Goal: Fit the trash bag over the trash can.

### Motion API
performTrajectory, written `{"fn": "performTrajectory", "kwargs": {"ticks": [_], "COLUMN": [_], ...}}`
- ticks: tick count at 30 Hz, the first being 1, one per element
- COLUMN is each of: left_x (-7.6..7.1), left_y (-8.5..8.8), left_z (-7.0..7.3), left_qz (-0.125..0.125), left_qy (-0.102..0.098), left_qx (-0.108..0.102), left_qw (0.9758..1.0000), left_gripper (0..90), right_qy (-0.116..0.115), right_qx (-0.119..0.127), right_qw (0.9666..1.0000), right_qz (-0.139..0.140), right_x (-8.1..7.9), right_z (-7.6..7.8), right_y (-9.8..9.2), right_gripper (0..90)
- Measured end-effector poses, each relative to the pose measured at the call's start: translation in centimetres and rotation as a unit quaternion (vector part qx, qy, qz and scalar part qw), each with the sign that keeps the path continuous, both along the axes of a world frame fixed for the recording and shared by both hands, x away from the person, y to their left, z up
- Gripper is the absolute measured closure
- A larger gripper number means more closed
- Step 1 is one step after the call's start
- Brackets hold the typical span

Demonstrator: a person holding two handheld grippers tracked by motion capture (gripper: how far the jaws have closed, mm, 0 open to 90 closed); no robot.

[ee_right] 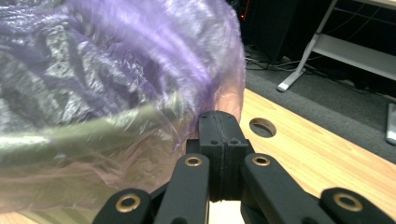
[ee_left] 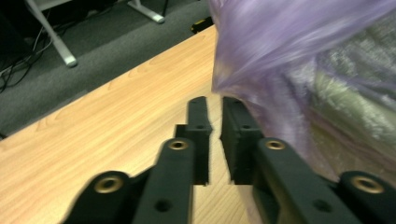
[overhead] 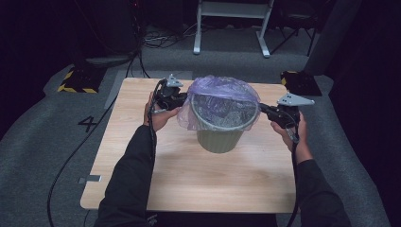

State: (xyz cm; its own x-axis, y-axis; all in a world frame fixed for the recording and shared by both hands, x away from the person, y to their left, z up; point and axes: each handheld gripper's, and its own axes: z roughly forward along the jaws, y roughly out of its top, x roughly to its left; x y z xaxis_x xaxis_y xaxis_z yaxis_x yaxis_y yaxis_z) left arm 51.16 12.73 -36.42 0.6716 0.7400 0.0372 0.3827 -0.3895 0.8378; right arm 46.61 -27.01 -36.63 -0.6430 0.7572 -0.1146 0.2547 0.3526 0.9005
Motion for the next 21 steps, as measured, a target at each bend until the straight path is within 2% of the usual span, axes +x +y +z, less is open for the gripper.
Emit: {"fn": "performTrajectory", "kwargs": {"ticks": [2,3,4,6,8,10,13,17,18,21], "left_x": [-0.4,-0.8,-1.1,-1.9,-2.7,-4.1,-6.2,-8.7,-9.4,-10.8], "left_y": [0.2,0.4,0.7,1.4,1.7,2.4,3.1,3.5,3.6,3.5], "left_z": [0.0,0.1,0.2,0.4,0.6,1.0,1.4,1.3,1.3,1.3], "left_qz": [0.002,0.016,0.019,0.015,0.024,0.012,-0.009,-0.026,-0.034,-0.054], "left_qy": [-0.011,-0.02,-0.022,-0.024,-0.031,-0.043,-0.055,-0.067,-0.068,-0.075], "left_qx": [-0.006,-0.017,-0.026,-0.04,-0.038,-0.045,-0.059,-0.054,-0.058,-0.067], "left_qw": [0.9999,0.9995,0.9993,0.9988,0.9985,0.998,0.9967,0.996,0.9954,0.9935], "left_gripper": [74.2,65.9,56.7,45.1,33.3,24.4,19.1,16.1,15.4,15.2], "right_qy": [0.001,-0.001,-0.001,-0.007,-0.011,-0.016,-0.019,-0.026,-0.027,-0.03], "right_qx": [-0.001,0.0,0.002,0.002,0.006,0.006,0.009,0.005,0.005,0.007], "right_qw": [1.0,1.0,1.0,1.0,0.9999,0.9999,0.9998,0.9996,0.9996,0.9995], "right_qz": [0.003,0.004,0.004,0.002,0.0,-0.002,-0.004,-0.007,-0.006,-0.008], "right_x": [-0.2,-0.3,-0.4,-0.6,-0.8,-1.1,-1.5,-2.1,-2.2,-2.6], "right_z": [-0.2,-0.3,-0.3,-0.2,0.0,0.3,0.6,1.2,1.3,1.7], "right_y": [0.0,0.0,-0.1,-0.3,-0.6,-1.1,-1.7,-2.2,-2.3,-2.5], "right_gripper": [90.0,90.0,90.0,90.0,90.0,90.0,86.2,82.4,81.4,66.6]}}
